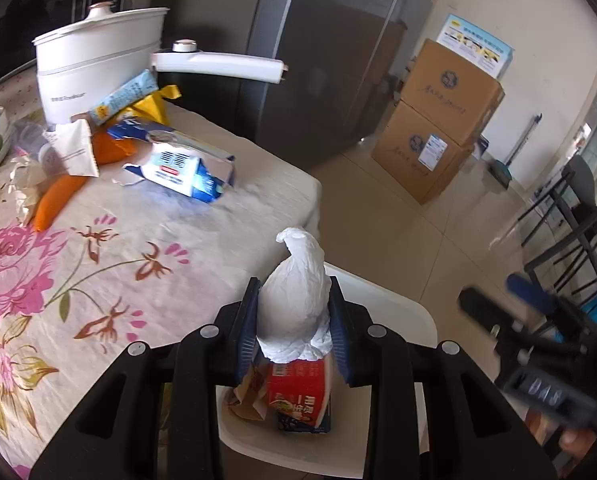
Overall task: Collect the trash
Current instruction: 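Carry the noodle cup and tissue over the white bin with both tools, then open the left tool to drop the white tissue into the bin, then move the left tool to the crumpled white plastic bag and close on it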
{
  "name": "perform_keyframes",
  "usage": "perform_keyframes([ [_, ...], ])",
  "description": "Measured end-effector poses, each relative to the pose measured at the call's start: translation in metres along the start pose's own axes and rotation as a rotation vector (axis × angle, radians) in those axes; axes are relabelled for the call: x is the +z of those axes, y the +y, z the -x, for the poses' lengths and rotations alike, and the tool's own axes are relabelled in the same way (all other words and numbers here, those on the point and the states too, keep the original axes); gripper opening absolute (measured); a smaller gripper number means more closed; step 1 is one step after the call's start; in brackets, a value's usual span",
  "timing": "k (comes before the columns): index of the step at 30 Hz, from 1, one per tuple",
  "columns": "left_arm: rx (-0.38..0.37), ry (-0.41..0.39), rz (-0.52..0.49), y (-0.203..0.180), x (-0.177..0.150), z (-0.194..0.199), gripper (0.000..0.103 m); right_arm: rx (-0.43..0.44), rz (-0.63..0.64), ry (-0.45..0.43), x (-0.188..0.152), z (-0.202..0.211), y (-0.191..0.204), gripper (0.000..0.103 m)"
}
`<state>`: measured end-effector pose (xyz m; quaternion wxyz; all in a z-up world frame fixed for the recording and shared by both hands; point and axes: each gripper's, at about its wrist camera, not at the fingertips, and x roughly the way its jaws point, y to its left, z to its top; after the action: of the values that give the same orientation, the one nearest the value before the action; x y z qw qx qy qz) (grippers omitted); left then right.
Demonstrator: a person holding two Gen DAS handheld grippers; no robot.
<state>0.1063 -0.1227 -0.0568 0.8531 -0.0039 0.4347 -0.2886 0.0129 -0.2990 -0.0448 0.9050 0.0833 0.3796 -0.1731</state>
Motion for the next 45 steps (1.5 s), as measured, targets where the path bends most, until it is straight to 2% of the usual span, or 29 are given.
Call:
perform_keyframes([
  [6,-0.016,0.034,-0.048,-0.02,-0.006,-0.013,0.033,-0.103,-0.065,-0.004,0.003,-0.008,-0.026,0.095],
  [12,-0.036,0.063,-0.089,-0.04,-0.01,-0.026,0.035,-0.2,-0.066,-0.02,0.003,-0.01,-0.036,0.096],
  [17,-0.031,0.086,-0.12,-0.053,-0.015,-0.039,0.036,-0.235,-0.087,-0.021,0.005,-0.011,-0.043,0.096],
  [23,-0.028,0.117,-0.124,-0.055,-0.017,-0.051,0.039,-0.254,-0.074,-0.011,0.005,-0.016,-0.042,0.096],
  [25,-0.03,0.128,-0.123,-0.055,-0.017,-0.054,0.048,-0.269,-0.056,-0.014,0.006,-0.016,-0.039,0.096],
  [29,-0.028,0.142,-0.121,-0.055,-0.017,-0.058,0.057,-0.291,-0.029,-0.023,0.006,-0.016,-0.036,0.096],
  [30,-0.025,0.142,-0.121,-0.055,-0.017,-0.058,0.062,-0.292,-0.028,-0.025,0.006,-0.016,-0.036,0.096],
  [37,0.003,0.134,-0.1,-0.044,-0.011,-0.06,0.062,-0.282,-0.051,-0.018,0.009,-0.018,-0.038,0.096],
  [45,0.048,0.096,-0.005,-0.008,0.011,-0.053,0.062,-0.242,-0.007,-0.009,0.014,-0.023,-0.022,0.096],
])
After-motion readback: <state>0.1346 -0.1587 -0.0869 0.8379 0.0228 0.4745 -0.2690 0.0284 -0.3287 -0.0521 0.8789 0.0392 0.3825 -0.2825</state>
